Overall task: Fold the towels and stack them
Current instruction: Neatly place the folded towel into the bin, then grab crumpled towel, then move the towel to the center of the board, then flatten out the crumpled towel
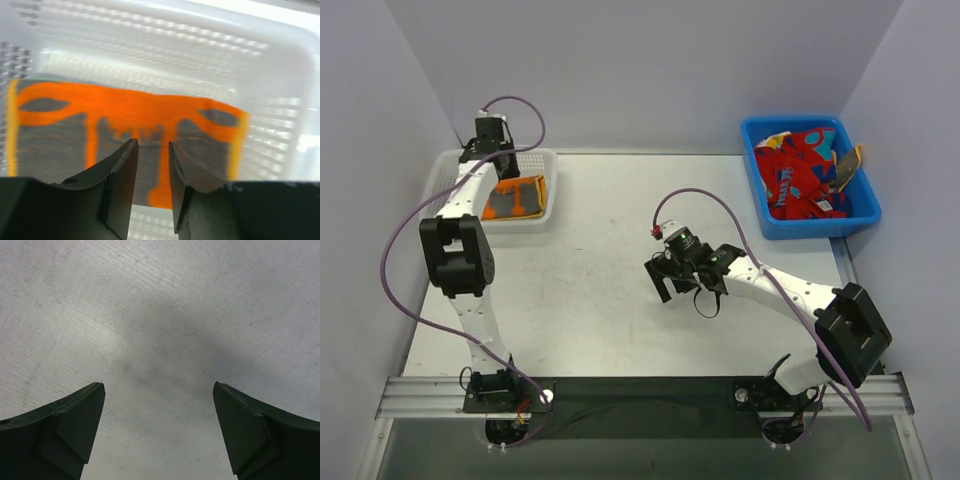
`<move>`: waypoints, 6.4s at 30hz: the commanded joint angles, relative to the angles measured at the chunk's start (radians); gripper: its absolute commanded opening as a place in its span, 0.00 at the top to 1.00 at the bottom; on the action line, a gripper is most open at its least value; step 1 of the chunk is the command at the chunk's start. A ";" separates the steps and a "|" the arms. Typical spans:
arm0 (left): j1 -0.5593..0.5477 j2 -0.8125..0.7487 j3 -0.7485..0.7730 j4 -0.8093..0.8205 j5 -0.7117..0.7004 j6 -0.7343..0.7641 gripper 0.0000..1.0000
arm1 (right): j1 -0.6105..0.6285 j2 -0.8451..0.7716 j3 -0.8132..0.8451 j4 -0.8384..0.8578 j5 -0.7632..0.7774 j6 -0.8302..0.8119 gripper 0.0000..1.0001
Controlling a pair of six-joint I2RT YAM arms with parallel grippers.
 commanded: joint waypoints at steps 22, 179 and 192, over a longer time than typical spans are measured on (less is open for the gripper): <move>-0.100 0.072 -0.064 0.213 0.187 -0.074 0.68 | -0.008 -0.046 -0.046 -0.013 0.010 0.001 0.07; -0.696 -0.091 -0.387 0.136 -0.044 -0.148 0.27 | -0.464 -0.304 -0.225 0.055 -0.297 0.229 0.28; -0.727 0.064 -0.308 0.043 -0.075 -0.139 0.37 | -0.464 -0.295 -0.251 0.099 -0.297 0.218 0.27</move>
